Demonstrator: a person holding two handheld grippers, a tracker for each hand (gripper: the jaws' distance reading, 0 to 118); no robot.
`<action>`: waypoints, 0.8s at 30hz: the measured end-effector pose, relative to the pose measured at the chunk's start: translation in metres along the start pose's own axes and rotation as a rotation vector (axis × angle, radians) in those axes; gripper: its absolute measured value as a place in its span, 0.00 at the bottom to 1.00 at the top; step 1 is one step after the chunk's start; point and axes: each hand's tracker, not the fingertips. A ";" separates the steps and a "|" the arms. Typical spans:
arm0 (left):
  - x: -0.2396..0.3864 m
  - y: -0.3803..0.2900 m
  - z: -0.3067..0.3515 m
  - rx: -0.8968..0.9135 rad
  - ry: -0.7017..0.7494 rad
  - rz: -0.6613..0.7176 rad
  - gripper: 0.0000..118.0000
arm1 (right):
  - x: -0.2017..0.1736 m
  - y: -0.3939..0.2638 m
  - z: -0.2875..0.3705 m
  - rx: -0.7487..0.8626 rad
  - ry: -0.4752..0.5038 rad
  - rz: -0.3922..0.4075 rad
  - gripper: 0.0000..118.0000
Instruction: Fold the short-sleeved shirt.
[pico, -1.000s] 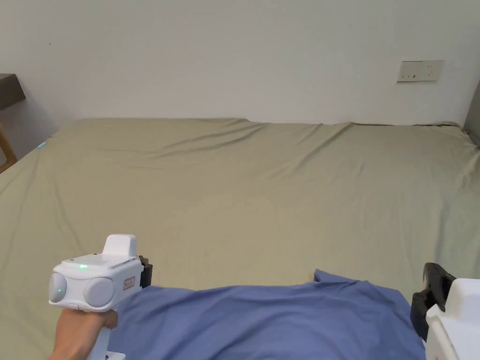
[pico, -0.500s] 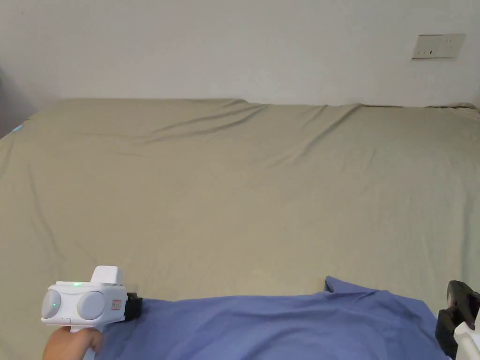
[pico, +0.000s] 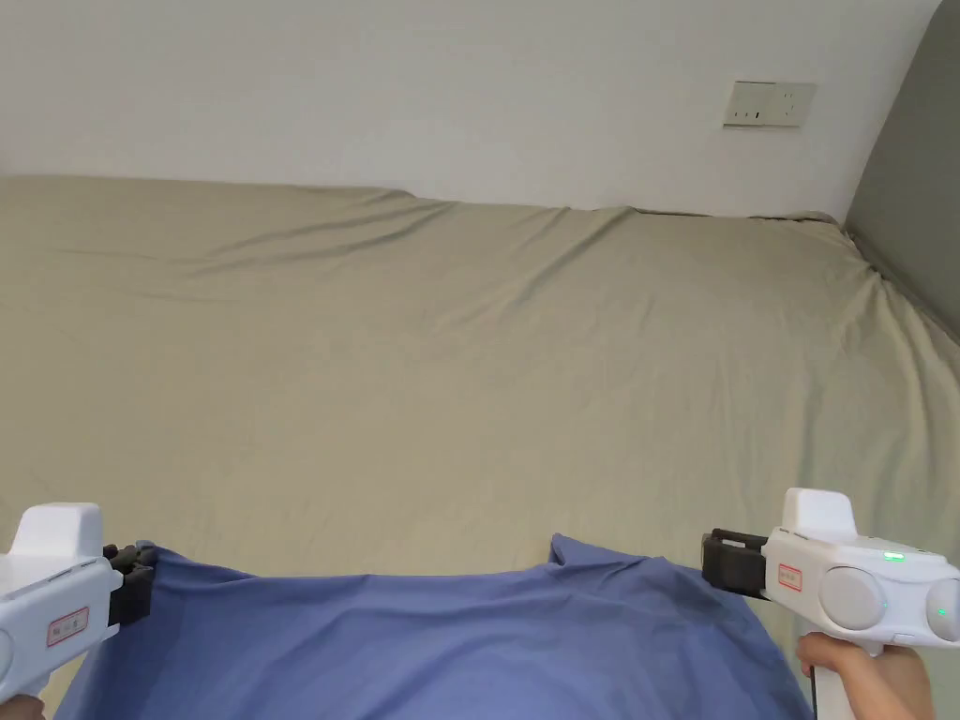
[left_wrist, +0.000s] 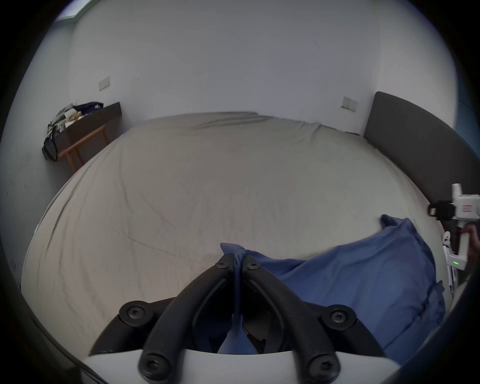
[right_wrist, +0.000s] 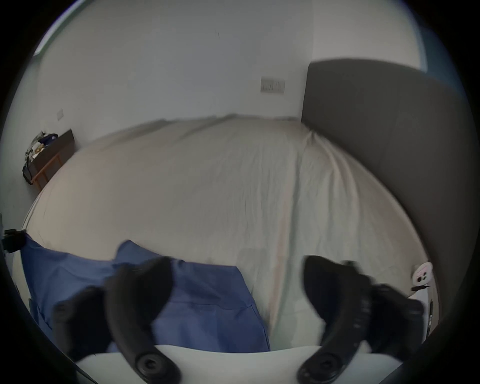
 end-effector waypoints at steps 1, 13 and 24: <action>0.003 0.003 0.008 0.010 -0.009 -0.002 0.03 | -0.001 0.000 -0.014 -0.028 0.005 0.021 0.98; -0.005 -0.002 0.015 0.003 -0.005 -0.004 0.03 | -0.032 -0.019 -0.048 -0.160 0.067 0.094 0.04; -0.024 -0.033 0.078 0.047 0.062 0.132 0.03 | 0.002 -0.037 0.114 0.124 0.172 0.084 0.04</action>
